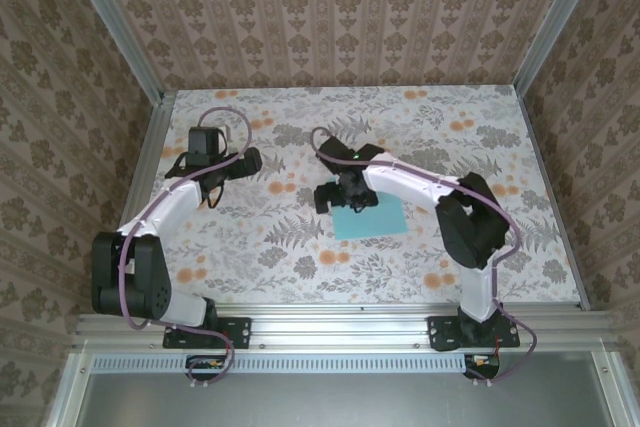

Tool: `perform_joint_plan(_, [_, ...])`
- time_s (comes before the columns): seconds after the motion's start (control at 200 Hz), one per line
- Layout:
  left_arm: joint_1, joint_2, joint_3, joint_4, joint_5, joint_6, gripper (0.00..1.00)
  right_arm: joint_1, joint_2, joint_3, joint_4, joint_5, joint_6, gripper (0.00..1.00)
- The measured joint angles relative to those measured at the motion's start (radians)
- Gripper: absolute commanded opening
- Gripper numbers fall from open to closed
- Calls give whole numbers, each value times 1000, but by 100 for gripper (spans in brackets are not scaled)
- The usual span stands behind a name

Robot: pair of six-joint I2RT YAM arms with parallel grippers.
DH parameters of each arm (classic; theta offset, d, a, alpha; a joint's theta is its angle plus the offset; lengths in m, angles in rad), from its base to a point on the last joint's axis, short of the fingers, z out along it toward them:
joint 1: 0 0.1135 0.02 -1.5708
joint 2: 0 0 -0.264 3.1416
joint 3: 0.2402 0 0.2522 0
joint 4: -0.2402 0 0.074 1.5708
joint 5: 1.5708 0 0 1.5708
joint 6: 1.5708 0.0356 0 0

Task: Fold a paper plane with a square sheet of paper (pick it up from the middle)

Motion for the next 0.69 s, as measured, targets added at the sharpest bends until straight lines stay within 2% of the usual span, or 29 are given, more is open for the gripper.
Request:
perform_joint_plan(0.135, [0,0,0,-3,-11,-39,100,-66,-43,21,-43,41,-27,100])
perform_joint_plan(0.29, [0,0,0,-3,-7,-67,100,-128,18,42,-93,50,-54,100])
perform_joint_plan(0.695, [0,0,-2,-3,1,-82,100,-133,172,140,-130,41,-76,100])
